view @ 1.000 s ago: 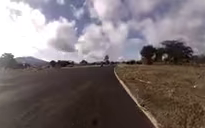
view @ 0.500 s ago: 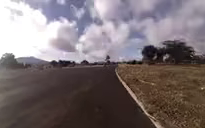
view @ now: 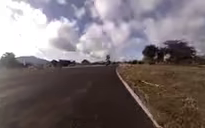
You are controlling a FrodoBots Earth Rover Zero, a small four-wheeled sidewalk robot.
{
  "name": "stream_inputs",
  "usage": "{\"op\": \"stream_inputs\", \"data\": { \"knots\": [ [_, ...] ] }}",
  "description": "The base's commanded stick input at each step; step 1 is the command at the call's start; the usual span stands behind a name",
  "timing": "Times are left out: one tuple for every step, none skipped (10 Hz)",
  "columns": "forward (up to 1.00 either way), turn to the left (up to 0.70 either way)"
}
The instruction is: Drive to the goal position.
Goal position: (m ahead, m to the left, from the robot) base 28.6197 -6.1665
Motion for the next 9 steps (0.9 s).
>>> {"op": "stream_inputs", "data": {
  "knots": [
    [0.50, -0.09],
    [0.50, -0.16],
    [0.50, -0.24],
    [0.50, -0.50],
    [0.50, -0.50],
    [0.50, 0.00],
    [0.50, 0.00],
    [0.50, 0.00],
    [0.50, 0.00]
  ]
}}
